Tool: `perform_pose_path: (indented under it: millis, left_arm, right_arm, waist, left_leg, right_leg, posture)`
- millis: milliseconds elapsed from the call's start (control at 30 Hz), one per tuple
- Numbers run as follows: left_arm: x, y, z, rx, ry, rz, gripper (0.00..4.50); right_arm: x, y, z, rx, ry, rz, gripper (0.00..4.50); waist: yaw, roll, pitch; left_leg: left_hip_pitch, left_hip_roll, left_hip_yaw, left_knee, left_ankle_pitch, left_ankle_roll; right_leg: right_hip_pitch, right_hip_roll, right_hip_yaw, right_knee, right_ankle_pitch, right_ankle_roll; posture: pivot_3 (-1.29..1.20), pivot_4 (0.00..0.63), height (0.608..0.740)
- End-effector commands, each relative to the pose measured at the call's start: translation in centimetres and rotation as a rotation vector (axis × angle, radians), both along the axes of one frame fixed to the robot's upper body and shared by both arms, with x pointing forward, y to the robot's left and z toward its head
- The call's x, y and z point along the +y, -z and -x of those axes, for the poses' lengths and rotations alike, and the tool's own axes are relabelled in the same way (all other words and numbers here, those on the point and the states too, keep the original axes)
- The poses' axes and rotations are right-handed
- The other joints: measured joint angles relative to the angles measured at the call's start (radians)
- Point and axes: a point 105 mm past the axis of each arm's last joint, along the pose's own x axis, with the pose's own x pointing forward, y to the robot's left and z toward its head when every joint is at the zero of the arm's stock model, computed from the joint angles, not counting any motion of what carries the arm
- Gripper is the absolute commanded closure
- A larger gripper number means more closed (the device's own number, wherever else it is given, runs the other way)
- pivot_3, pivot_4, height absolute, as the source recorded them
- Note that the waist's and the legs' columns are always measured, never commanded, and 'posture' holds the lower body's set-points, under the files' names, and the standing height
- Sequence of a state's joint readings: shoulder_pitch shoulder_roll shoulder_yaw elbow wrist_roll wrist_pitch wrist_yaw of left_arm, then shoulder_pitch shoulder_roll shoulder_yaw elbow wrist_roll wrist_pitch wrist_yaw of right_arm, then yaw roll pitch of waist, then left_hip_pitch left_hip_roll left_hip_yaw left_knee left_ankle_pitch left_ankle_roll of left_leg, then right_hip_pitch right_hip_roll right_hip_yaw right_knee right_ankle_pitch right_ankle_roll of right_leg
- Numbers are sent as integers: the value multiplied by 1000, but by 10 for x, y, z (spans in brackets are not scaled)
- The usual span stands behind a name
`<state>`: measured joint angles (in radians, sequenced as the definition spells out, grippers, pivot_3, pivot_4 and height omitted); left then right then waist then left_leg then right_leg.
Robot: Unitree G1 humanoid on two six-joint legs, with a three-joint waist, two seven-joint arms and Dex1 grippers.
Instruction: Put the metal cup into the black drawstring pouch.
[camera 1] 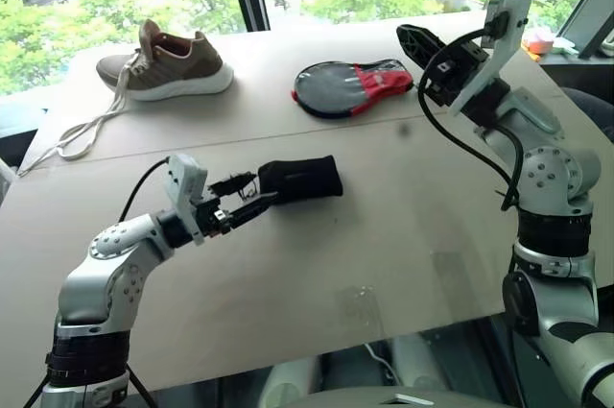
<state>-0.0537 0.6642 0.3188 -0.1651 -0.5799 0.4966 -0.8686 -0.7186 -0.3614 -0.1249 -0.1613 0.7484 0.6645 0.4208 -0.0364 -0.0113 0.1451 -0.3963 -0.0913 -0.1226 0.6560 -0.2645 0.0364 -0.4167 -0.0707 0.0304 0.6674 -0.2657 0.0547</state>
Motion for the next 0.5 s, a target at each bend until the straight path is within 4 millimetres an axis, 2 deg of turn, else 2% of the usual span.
perform_pose_path:
  millis: [33,133,200,300,400,500]
  left_arm:
    - [44,5,19,36,-81,-81,34]
    - [59,23,47,143,-61,-102,34]
    - [63,34,61,179,-56,-134,34]
    - [65,49,76,194,-68,-208,34]
    - [51,55,85,163,-57,-221,34]
    - [33,56,86,114,-56,-198,34]
  right_arm:
    - [-10,18,11,-3,0,107,4500]
    - [-21,50,19,35,-2,191,4500]
    - [-28,70,25,48,-7,250,4500]
    - [-46,111,40,112,-11,349,4500]
    - [-64,148,62,178,-27,418,4500]
    - [-72,166,80,217,-40,414,4500]
  waist:
    - [-2,0,0]
    - [-5,0,0]
    - [-2,1,1]
    - [12,1,0]
    - [27,1,0]
    - [28,1,0]
  left_leg:
    - [0,0,0,0,0,0]
    - [1,0,2,-3,0,0]
    - [1,1,2,-4,0,0]
    - [1,1,1,-4,0,0]
    - [4,1,2,-4,-1,1]
    - [4,1,2,-4,-2,2]
  right_leg:
    - [0,0,0,0,0,0]
    - [0,0,2,-2,0,0]
    - [0,0,2,-4,0,0]
    - [1,-1,1,-4,0,0]
    - [3,-1,1,-5,0,0]
    - [5,-2,2,-5,0,0]
  posture:
    - [0,150,740]
    - [0,150,740]
    - [0,150,740]
    - [0,150,740]
    - [0,150,740]
    - [0,150,740]
